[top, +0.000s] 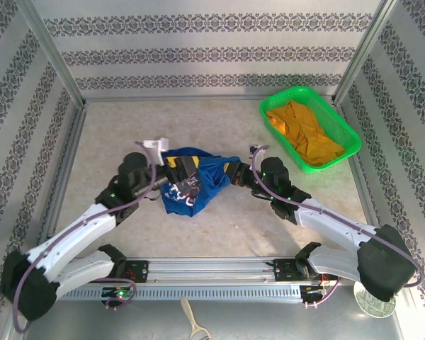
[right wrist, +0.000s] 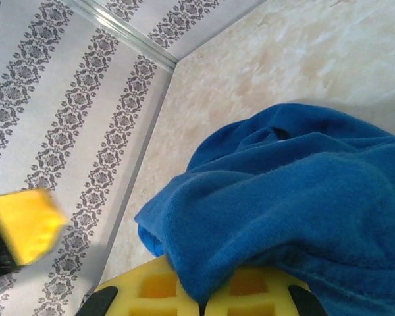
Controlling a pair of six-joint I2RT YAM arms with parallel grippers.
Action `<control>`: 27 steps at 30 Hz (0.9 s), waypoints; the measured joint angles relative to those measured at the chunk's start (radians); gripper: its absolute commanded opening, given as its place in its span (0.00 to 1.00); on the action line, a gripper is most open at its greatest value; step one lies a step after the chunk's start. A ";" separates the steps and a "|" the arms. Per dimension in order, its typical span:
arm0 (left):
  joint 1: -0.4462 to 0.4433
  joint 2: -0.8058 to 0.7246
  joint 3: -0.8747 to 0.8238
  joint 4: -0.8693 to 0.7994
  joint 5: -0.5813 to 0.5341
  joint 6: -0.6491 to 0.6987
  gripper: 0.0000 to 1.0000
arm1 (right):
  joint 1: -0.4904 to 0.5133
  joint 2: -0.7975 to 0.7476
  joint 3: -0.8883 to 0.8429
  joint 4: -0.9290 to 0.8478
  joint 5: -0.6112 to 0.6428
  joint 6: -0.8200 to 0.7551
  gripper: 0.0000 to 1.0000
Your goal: Fold the inside-out t-shirt
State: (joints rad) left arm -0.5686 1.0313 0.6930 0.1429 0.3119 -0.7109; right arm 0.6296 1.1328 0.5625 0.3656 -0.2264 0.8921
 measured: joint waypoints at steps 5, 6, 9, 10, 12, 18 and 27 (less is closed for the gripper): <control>-0.077 0.147 0.011 -0.093 -0.085 0.087 0.76 | 0.010 0.001 0.018 -0.001 0.005 0.000 0.00; -0.083 0.157 0.013 -0.097 -0.095 0.096 0.77 | 0.013 0.001 0.020 -0.001 0.009 0.000 0.00; -0.087 0.176 0.016 -0.099 -0.135 0.114 0.76 | 0.020 0.001 0.024 -0.003 0.013 0.000 0.00; -0.087 0.182 0.019 -0.098 -0.154 0.117 0.76 | 0.021 0.001 0.025 -0.003 0.012 0.000 0.00; -0.087 0.195 0.026 -0.098 -0.182 0.122 0.74 | 0.023 0.001 0.026 -0.003 0.012 0.000 0.00; -0.086 0.252 0.074 -0.099 -0.259 0.131 0.50 | 0.027 -0.002 0.026 -0.014 0.013 0.000 0.00; -0.071 0.415 0.183 -0.091 -0.235 0.137 0.56 | 0.040 -0.018 0.032 -0.025 0.015 0.004 0.00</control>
State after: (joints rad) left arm -0.6392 1.4467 0.8761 0.0517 0.0772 -0.5743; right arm 0.6697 1.1149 0.5941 0.3405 -0.2111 0.8963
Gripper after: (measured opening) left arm 0.556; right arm 0.064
